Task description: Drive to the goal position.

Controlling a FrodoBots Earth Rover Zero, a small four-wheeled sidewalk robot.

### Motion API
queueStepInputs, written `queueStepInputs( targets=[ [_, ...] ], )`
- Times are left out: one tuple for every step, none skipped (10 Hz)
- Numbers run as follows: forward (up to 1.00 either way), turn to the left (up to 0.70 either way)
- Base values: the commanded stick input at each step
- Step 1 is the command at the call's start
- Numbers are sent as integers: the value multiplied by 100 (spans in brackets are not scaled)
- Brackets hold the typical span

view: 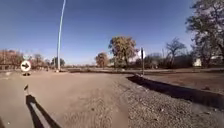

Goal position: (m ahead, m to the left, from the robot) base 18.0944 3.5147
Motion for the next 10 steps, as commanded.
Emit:
queueStepInputs(
  targets=[
    [50, 0],
    [50, 0],
    [50, 0],
    [50, 0],
    [50, 0],
    [50, 0],
    [50, 0],
    [50, 0],
    [50, 0],
    [50, 0]
  ],
)
